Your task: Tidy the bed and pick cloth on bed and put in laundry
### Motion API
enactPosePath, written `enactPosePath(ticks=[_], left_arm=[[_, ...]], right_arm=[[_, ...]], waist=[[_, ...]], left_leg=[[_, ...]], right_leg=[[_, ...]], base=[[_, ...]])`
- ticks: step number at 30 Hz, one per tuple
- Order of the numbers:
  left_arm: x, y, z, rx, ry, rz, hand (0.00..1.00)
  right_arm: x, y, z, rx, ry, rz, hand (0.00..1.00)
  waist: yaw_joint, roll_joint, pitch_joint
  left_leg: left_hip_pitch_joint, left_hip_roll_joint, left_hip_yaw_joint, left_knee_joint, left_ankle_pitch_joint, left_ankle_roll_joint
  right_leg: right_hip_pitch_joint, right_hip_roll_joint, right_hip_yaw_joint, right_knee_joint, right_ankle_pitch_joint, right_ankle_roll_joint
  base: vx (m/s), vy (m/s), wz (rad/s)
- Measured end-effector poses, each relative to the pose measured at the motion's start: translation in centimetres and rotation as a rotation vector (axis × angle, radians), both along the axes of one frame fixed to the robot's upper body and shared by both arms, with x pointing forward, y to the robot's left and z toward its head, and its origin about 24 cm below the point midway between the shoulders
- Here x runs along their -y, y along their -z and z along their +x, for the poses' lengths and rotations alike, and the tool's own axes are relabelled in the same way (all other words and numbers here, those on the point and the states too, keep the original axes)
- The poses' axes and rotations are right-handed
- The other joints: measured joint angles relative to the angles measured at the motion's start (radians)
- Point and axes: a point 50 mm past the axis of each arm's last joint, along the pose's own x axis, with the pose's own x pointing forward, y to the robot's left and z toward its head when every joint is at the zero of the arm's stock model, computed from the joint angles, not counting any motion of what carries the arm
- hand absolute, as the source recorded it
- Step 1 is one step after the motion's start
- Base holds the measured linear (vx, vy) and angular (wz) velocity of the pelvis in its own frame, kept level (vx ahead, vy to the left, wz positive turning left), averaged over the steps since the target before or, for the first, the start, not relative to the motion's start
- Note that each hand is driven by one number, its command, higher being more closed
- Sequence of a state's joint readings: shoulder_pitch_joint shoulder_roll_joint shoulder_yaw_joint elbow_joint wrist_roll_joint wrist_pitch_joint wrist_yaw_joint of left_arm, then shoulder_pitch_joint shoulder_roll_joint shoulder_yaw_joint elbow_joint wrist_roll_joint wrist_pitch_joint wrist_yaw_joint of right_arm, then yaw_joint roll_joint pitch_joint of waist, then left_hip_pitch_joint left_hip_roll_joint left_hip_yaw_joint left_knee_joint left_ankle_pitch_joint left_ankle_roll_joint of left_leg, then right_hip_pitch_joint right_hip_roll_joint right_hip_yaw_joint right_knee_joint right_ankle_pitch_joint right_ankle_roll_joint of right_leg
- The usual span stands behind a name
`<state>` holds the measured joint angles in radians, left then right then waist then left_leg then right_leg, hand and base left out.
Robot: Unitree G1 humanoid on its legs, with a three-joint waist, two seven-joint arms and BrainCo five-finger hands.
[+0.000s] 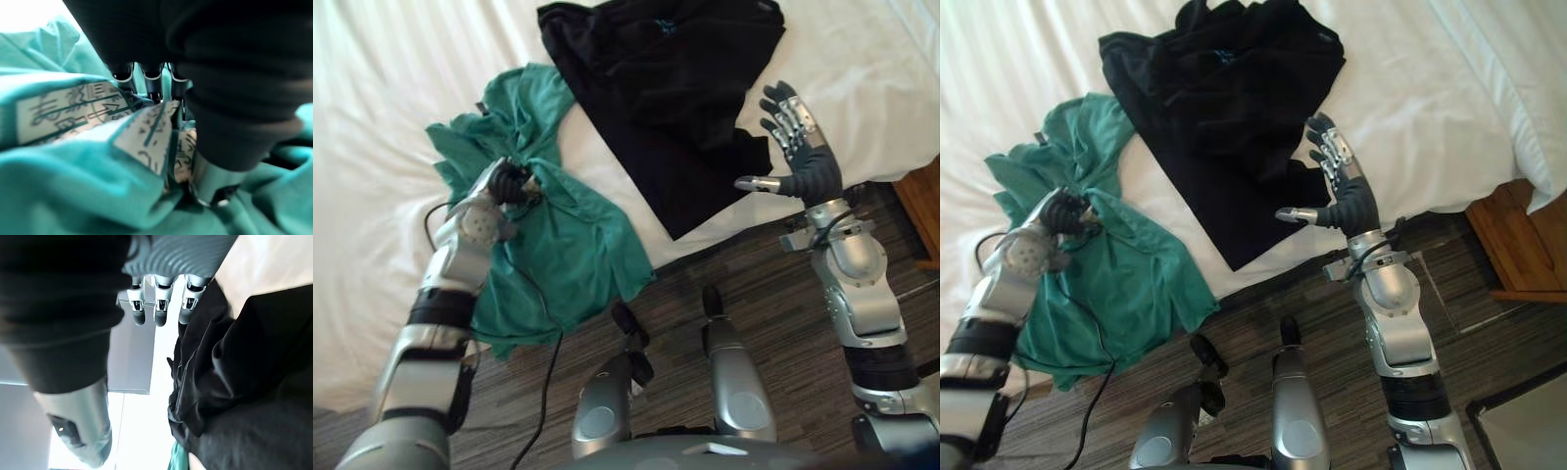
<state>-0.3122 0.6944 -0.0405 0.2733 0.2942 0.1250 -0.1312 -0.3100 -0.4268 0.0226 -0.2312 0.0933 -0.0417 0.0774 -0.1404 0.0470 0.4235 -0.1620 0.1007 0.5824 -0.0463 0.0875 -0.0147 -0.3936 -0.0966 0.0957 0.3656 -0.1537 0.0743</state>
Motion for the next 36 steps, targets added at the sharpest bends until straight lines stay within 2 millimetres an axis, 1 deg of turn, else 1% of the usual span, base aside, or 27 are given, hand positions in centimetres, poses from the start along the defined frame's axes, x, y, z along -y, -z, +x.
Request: enactPosePath(ticks=[1,2,4,5,6,7,8,9,10,11,12,13,14,15,16,17,19,21,23,25,29,30,34,35,36], left_arm=[[0.1,0.9,-1.3,-0.036,0.037,0.018,1.0],[0.2,1.1,-2.3,-0.073,0.097,0.035,1.0],[0.2,1.2,-2.9,-0.1,0.133,0.029,1.0],[0.3,1.5,-3.3,-0.13,0.162,0.021,1.0],[0.6,1.5,-4.2,-0.166,0.208,0.032,1.0],[0.8,1.6,-4.7,-0.192,0.236,0.039,1.0],[1.3,1.9,-5.4,-0.235,0.281,0.041,1.0],[1.9,2.5,-5.9,-0.282,0.326,0.019,1.0],[2.5,3.5,-6.6,-0.363,0.372,-0.03,1.0],[2.7,4.6,-7.3,-0.43,0.393,-0.054,1.0],[3.4,7.8,-9.2,-0.625,0.428,-0.124,1.0],[3.8,10.8,-10.8,-0.792,0.427,-0.185,1.0],[4.5,14.5,-13.2,-0.993,0.399,-0.285,1.0],[5.0,17.1,-15.3,-1.128,0.357,-0.342,1.0],[4.4,17.2,-15.4,-1.14,0.33,-0.347,1.0],[4.4,17.4,-15.8,-1.169,0.337,-0.35,1.0],[5.0,18.1,-16.4,-1.197,0.341,-0.379,1.0],[5.2,18.4,-17.1,-1.214,0.338,-0.389,1.0],[5.8,18.8,-17.5,-1.227,0.351,-0.384,1.0],[6.2,19.2,-17.7,-1.236,0.351,-0.397,1.0],[6.6,19.6,-18.0,-1.234,0.339,-0.41,1.0],[6.8,19.7,-18.0,-1.225,0.337,-0.404,1.0],[7.1,20.1,-18.2,-1.216,0.32,-0.393,1.0],[7.1,20.3,-18.3,-1.217,0.309,-0.398,1.0],[7.4,20.8,-18.6,-1.214,0.295,-0.402,1.0]], right_arm=[[0.4,0.9,0.6,-0.055,0.04,-0.072,0.0],[0.9,1.3,0.9,-0.075,0.075,-0.136,0.0],[1.2,1.2,1.2,-0.08,0.102,-0.156,0.0],[1.7,1.1,1.8,-0.09,0.132,-0.188,0.0],[2.2,0.7,2.5,-0.094,0.163,-0.223,0.0],[2.5,0.3,2.9,-0.096,0.184,-0.246,0.0],[3.3,-0.2,3.4,-0.104,0.227,-0.287,0.0],[4.3,-0.6,3.8,-0.117,0.269,-0.32,0.0],[4.9,-1.1,4.2,-0.123,0.305,-0.353,0.0],[5.0,-1.6,4.4,-0.116,0.314,-0.361,0.0],[4.9,-2.7,4.7,-0.089,0.32,-0.368,0.0],[4.9,-3.6,4.9,-0.071,0.327,-0.372,0.0],[5.1,-4.9,5.1,-0.05,0.343,-0.378,0.0],[5.8,-5.8,5.2,-0.039,0.373,-0.392,0.0],[6.4,-6.2,5.1,-0.039,0.398,-0.4,0.0],[7.3,-6.9,5.4,-0.053,0.434,-0.406,0.0],[7.6,-8.2,6.0,-0.056,0.454,-0.388,0.0],[7.6,-9.1,6.1,-0.043,0.457,-0.386,0.0],[8.4,-9.5,5.9,-0.051,0.488,-0.398,0.0],[9.6,-10.1,6.2,-0.071,0.534,-0.389,0.0],[9.6,-11.9,6.4,-0.047,0.535,-0.375,0.0],[9.7,-12.4,6.3,-0.044,0.534,-0.385,0.0],[9.9,-13.5,6.0,-0.031,0.568,-0.446,0.0],[10.0,-13.6,5.9,-0.04,0.57,-0.463,1.0],[10.4,-13.3,6.0,-0.068,0.573,-0.481,1.0]], waist=[[-0.006,0.0,0.0],[-0.005,-0.001,0.001],[-0.003,-0.001,0.001],[-0.003,0.008,0.006],[-0.002,0.008,0.007],[-0.002,0.011,0.008],[0.002,0.018,0.011],[0.018,0.026,0.019],[0.032,0.032,0.022],[0.035,0.039,0.026],[0.034,0.045,0.032],[0.036,0.045,0.046],[0.037,0.043,0.063],[0.046,0.037,0.077],[0.054,0.038,0.084],[0.085,0.037,0.085],[0.107,0.038,0.085],[0.109,0.038,0.085],[0.114,0.038,0.085],[0.133,0.039,0.085],[0.139,0.044,0.086],[0.146,0.051,0.089],[0.155,0.057,0.091],[0.157,0.057,0.091],[0.159,0.058,0.09]], left_leg=[[0.007,0.003,-0.023,0.003,0.0,0.0],[0.003,0.012,-0.049,0.017,-0.003,-0.003],[-0.001,0.016,-0.059,0.018,-0.003,-0.003],[-0.009,0.019,-0.078,0.023,-0.003,-0.003],[-0.02,0.021,-0.09,0.031,-0.003,-0.003],[-0.027,0.022,-0.1,0.034,-0.003,-0.003],[-0.032,0.024,-0.113,0.038,-0.003,-0.003],[-0.032,0.025,-0.126,0.045,-0.003,-0.003],[-0.035,0.027,-0.135,0.051,-0.004,-0.002],[-0.038,0.027,-0.144,0.052,-0.004,-0.002],[-0.053,0.029,-0.159,0.056,-0.004,-0.002],[-0.061,0.03,-0.166,0.062,-0.005,-0.001],[-0.079,0.032,-0.184,0.07,-0.007,0.0],[-0.1,0.033,-0.203,0.076,-0.007,0.0],[-0.112,0.035,-0.215,0.085,-0.007,0.0],[-0.129,0.036,-0.225,0.091,-0.006,0.0],[-0.144,0.029,-0.237,0.096,-0.006,0.0],[-0.167,0.024,-0.252,0.105,-0.009,0.004],[-0.188,0.016,-0.267,0.107,-0.007,0.01],[-0.216,0.006,-0.27,0.12,-0.009,0.02],[-0.276,-0.001,-0.276,0.135,-0.005,0.03],[-0.295,-0.003,-0.277,0.137,-0.003,0.033],[-0.347,-0.004,-0.275,0.137,0.011,0.045],[-0.352,-0.004,-0.275,0.136,0.013,0.045],[-0.358,0.0,-0.272,0.136,0.015,0.044]], right_leg=[[0.031,0.004,-0.009,-0.013,0.0,0.001],[0.043,0.006,-0.029,-0.022,0.001,0.001],[0.046,0.01,-0.034,-0.028,0.002,0.001],[0.06,0.009,-0.055,-0.036,0.002,0.002],[0.06,0.009,-0.064,-0.041,0.003,0.002],[0.061,0.009,-0.072,-0.045,0.004,0.003],[0.064,0.007,-0.084,-0.05,0.006,0.003],[0.073,0.006,-0.091,-0.054,0.008,0.004],[0.081,0.005,-0.1,-0.062,0.008,0.004],[0.086,0.005,-0.108,-0.068,0.009,0.003],[0.086,0.004,-0.122,-0.076,0.01,0.004],[0.087,0.004,-0.13,-0.081,0.012,0.004],[0.086,0.003,-0.142,-0.087,0.014,0.004],[0.079,0.002,-0.16,-0.09,0.014,0.004],[0.078,0.002,-0.168,-0.09,0.015,0.003],[0.066,0.003,-0.17,-0.09,0.018,-0.003],[0.066,-0.004,-0.173,-0.101,0.02,-0.005],[0.065,-0.01,-0.188,-0.118,0.029,-0.004],[0.056,-0.018,-0.196,-0.124,0.036,-0.003],[0.035,-0.027,-0.196,-0.125,0.038,-0.004],[-0.02,-0.038,-0.197,-0.114,0.044,-0.004],[-0.041,-0.041,-0.199,-0.106,0.046,-0.002],[-0.106,-0.048,-0.203,-0.075,0.046,-0.002],[-0.113,-0.049,-0.206,-0.071,0.046,-0.002],[-0.119,-0.051,-0.209,-0.067,0.046,-0.002]], base=[[0.09,-0.116,0.33],[0.09,-0.109,0.34],[0.05,-0.082,0.23],[0.01,-0.089,0.29],[0.0,-0.084,0.32],[0.03,-0.053,0.3],[0.05,-0.036,0.3],[0.08,-0.049,0.31],[0.07,-0.039,0.25],[0.06,-0.041,0.31],[0.04,-0.022,0.29],[0.06,-0.025,0.39],[0.05,-0.014,0.41],[0.06,-0.015,0.49],[0.03,-0.008,0.42],[0.04,-0.009,0.29],[0.03,0.013,0.2],[0.03,0.04,0.24],[0.03,0.059,0.24],[0.02,0.062,0.11],[-0.02,0.052,0.07],[-0.04,0.052,0.05],[-0.03,0.021,0.04],[0.0,-0.004,0.04],[0.0,-0.01,0.04]])
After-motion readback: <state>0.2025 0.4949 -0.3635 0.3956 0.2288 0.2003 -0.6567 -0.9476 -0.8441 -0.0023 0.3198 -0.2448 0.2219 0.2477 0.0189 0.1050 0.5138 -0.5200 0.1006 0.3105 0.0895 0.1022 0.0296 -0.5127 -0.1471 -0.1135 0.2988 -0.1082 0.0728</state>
